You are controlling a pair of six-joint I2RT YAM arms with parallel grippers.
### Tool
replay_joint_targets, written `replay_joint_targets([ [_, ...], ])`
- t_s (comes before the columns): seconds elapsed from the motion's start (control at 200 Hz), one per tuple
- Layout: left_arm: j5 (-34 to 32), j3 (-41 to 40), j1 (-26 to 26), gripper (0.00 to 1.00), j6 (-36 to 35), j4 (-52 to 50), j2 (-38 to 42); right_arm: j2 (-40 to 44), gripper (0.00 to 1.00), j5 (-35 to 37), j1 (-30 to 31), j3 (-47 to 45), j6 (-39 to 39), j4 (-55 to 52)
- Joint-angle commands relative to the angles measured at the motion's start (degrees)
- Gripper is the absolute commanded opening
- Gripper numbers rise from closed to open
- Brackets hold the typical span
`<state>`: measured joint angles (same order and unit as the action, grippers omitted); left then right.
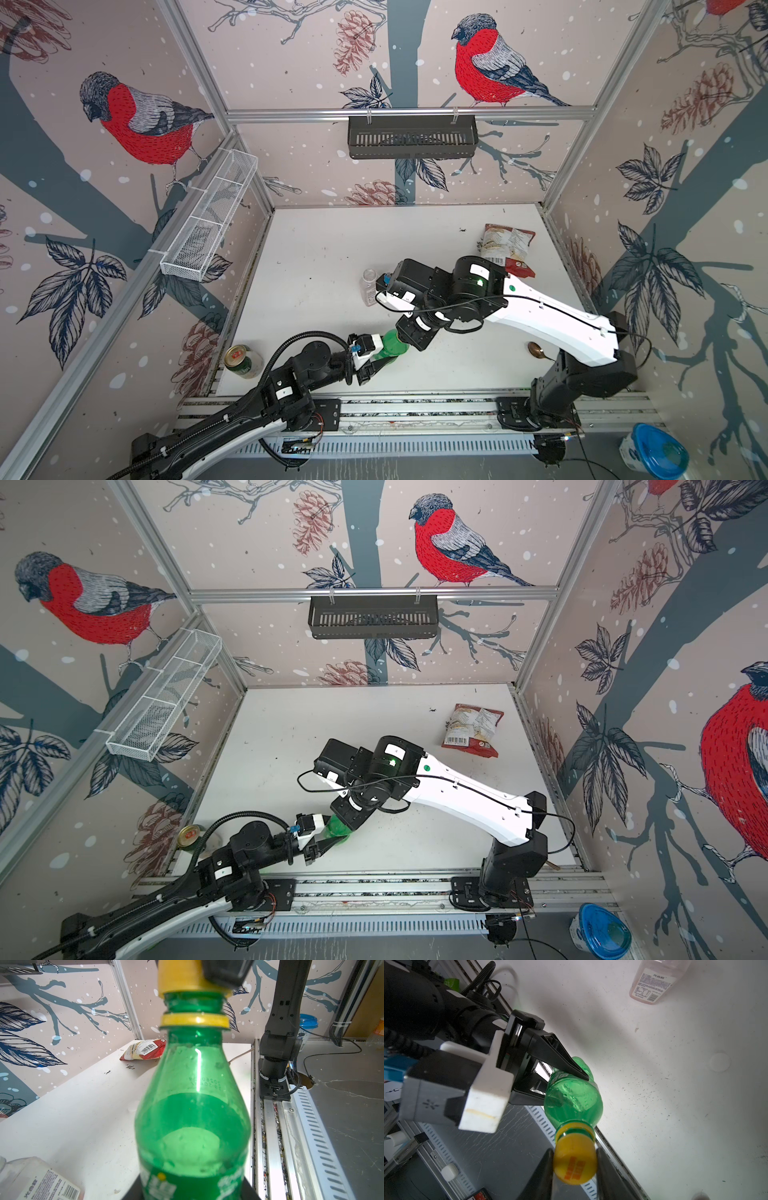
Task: Screw on the bottle caps
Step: Close the bottle cap on the plastic bottle.
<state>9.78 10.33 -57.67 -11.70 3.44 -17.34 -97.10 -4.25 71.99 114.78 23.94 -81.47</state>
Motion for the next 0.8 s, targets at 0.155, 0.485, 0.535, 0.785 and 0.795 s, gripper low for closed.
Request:
replay_joint_targets([
  [0.155, -0.2, 0.3, 0.0, 0.21, 0.2, 8.3, 0.1, -0.9, 0.35, -0.3, 0.6, 0.6, 0.1, 0.7],
  [0.485, -0.2, 0.3, 0.0, 0.21, 0.1, 8.3, 0.3, -0.7, 0.36, 0.1, 0.8, 0.9, 0.3, 0.6],
  [0.535, -0.3, 0.3, 0.0, 0.21, 0.0, 8.3, 0.4, -0.7, 0.36, 0.2, 0.8, 1.2, 0.4, 0.5],
  [0.785, -0.3, 0.3, 0.0, 0.21, 0.0, 8.2, 0.4, -0.5, 0.40, 0.5, 0.9, 1.8, 0.6, 0.4],
  [0.795, -0.3, 0.3, 0.0, 0.21, 0.0, 8.2, 0.4, -0.5, 0.40, 0.6, 1.0, 1.8, 0.6, 0.4],
])
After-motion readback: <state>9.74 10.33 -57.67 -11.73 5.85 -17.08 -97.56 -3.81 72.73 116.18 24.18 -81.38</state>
